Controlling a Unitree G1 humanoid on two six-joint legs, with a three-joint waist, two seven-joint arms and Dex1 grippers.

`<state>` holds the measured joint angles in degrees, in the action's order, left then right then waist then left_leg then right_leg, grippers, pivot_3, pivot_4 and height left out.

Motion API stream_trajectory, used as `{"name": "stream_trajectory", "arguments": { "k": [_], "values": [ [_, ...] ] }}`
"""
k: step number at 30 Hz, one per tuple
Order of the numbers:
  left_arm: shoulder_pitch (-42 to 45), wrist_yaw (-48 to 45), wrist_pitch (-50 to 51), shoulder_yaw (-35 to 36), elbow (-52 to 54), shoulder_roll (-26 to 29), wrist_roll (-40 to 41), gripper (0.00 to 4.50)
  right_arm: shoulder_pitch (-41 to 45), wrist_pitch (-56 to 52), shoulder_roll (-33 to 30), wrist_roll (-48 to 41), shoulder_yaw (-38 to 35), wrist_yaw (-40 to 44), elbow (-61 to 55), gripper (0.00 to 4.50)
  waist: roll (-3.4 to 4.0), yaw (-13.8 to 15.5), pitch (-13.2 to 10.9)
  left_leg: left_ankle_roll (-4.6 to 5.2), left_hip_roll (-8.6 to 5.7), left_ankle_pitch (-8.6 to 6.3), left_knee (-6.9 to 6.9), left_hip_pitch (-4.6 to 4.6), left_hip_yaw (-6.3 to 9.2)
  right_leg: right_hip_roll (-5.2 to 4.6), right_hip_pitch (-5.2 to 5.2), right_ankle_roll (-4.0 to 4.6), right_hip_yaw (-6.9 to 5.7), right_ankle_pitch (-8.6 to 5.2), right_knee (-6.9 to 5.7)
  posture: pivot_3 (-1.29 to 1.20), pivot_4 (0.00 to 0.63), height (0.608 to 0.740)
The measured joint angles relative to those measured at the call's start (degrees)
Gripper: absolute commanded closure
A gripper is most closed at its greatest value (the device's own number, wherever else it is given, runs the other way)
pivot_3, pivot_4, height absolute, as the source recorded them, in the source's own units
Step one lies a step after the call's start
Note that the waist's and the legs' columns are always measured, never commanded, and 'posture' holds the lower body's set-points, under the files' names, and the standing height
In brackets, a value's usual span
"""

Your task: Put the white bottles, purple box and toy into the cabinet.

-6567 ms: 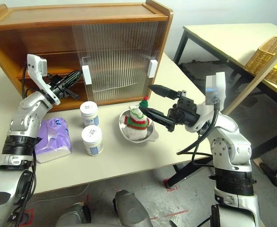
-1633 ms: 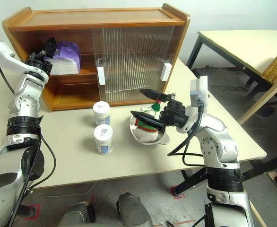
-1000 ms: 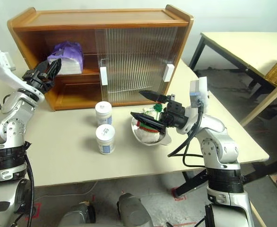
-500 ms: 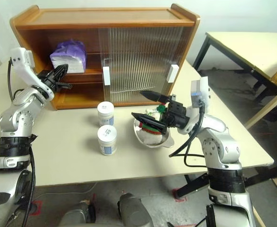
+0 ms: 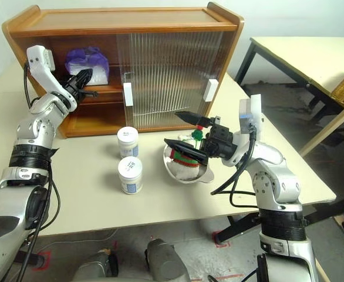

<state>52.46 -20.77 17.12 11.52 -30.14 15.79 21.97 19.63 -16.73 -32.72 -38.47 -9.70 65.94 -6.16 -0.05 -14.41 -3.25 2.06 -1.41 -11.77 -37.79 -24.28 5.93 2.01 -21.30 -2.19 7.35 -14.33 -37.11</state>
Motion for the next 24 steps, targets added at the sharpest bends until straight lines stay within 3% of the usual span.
{"name": "stream_trajectory", "arguments": {
  "k": [2,7,12,15,19,24],
  "values": [
    [-0.3,0.0,1.3,0.6,2.7,-0.3,1.0,4.48,-0.1,-0.1,0.0,-0.1,0.0,-0.1,0.0,0.0,-0.01,-0.1,0.0,0.01,-0.04,0.0,-0.02,0.01,-0.03,0.02,0.01,-0.04,-0.07,-0.01,0.0,-0.33,0.034,0.74],
    [-9.6,0.7,11.8,3.3,20.3,-1.8,9.5,2.82,-0.1,-0.4,0.1,-0.1,-0.1,-0.1,0.0,0.0,0.0,-0.3,0.0,0.1,-0.32,-0.08,-0.08,0.18,-0.3,0.07,0.17,-0.15,-0.16,-0.08,0.01,-0.31,0.037,0.74],
    [-17.1,7.6,22.6,11.6,29.8,-6.6,23.6,1.11,0.2,-0.4,0.2,-0.1,0.0,0.1,0.3,0.0,-0.02,0.3,0.0,0.09,-0.2,-0.08,-0.15,0.33,-0.28,0.07,0.34,-0.09,-0.16,-0.05,-0.01,-0.29,0.044,0.74],
    [-20.3,11.9,26.1,14.8,35.3,-6.7,28.5,0.03,0.6,-0.4,0.4,-0.1,0.0,0.2,0.7,0.0,-0.03,0.7,0.0,0.06,-0.17,-0.06,-0.15,0.55,-0.2,0.06,0.52,-0.06,-0.11,-0.03,-0.01,-0.29,0.048,0.74],
    [-24.8,11.5,26.2,13.6,39.6,-4.7,28.7,0.03,1.7,-0.4,0.6,-0.1,0.0,0.7,1.4,0.0,-0.03,1.5,0.0,-0.05,-0.21,-0.09,-0.15,0.69,-0.01,0.02,0.66,0.0,0.07,-0.05,-0.01,-0.28,0.05,0.74],
    [-31.5,4.6,23.2,4.5,40.3,1.5,20.8,0.03,2.1,-0.4,1.1,0.0,0.1,1.1,2.2,0.0,-0.03,2.3,0.0,-0.84,-0.2,-0.56,-0.12,0.67,0.24,-0.19,0.34,0.33,0.17,-0.13,-0.01,-0.29,0.048,0.74]
  ]
}}
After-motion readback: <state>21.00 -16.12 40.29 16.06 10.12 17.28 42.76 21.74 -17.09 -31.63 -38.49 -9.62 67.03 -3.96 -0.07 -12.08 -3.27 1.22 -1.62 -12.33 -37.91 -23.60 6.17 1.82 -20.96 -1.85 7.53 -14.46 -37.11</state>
